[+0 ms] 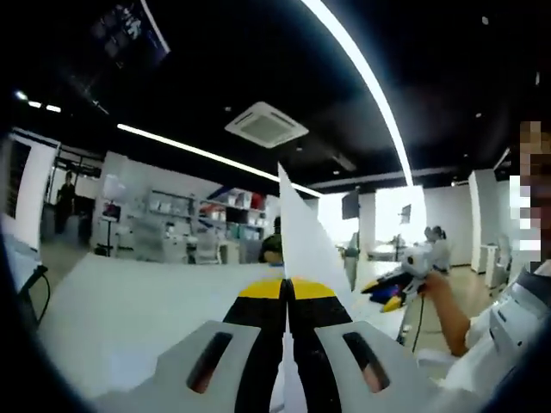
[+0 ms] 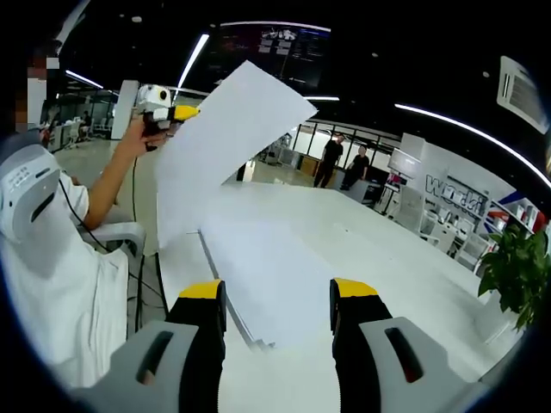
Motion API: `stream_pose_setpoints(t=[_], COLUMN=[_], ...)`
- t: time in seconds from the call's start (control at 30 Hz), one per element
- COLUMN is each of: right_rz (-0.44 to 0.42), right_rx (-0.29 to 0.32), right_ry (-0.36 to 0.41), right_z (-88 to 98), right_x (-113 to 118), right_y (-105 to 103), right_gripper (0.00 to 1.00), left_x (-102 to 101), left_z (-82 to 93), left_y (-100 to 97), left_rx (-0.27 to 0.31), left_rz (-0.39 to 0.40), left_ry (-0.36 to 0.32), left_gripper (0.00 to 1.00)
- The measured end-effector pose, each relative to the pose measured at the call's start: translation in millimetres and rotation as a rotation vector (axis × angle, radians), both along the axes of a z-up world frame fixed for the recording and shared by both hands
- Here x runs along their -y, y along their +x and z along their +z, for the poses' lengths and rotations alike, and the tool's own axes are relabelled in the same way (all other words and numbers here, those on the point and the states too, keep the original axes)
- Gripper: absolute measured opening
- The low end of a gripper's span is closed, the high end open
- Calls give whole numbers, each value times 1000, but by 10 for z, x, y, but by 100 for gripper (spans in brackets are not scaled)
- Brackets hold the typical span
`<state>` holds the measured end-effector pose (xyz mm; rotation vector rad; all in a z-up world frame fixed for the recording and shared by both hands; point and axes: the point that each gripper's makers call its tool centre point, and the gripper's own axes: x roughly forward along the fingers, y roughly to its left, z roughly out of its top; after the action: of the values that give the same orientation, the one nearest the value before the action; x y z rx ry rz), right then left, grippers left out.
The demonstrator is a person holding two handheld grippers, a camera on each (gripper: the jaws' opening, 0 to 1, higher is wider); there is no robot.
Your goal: Grasp the top corner of one sheet in the document stack and pull a single sheet out from the document stack, separating that one sheet from the rest and lifting it clear until the single sheet is fully removed from the stack
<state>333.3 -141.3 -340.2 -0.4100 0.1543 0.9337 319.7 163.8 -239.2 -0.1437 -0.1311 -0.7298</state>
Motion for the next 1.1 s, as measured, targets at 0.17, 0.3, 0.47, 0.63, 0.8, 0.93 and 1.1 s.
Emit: stream_pose_setpoints(t=[0.17,0.3,0.47,0.63,0.8,0.93,1.1], right_rz=[1,0,2,0,0,-1,-6], right_rx=[0,-1,2,2,4,4,3], right_ry=[-2,-4,-3,-3,-3,-4,-4], right_z=[-1,-9,-3,-2,6,4,2], right_x=[-1,4,3,13,16,17,26], right_y=[0,6,0,5,1,-2,12], right_gripper=[48,48,48,48,48,48,48], left_x=[-150,-305,-476,-598,-682,-751,-870], left_z=[-263,-436,-601,-719,-844,-985,-1076], left_y=[261,437,604,695,770,825,878], left_rx=[-63,-124,-153,-166,-186,-230,-256], left_rz=[83,130,216,285,319,325,350], left_ry=[44,64,104,173,223,253,268], left_gripper=[2,2,2,2,2,3,3])
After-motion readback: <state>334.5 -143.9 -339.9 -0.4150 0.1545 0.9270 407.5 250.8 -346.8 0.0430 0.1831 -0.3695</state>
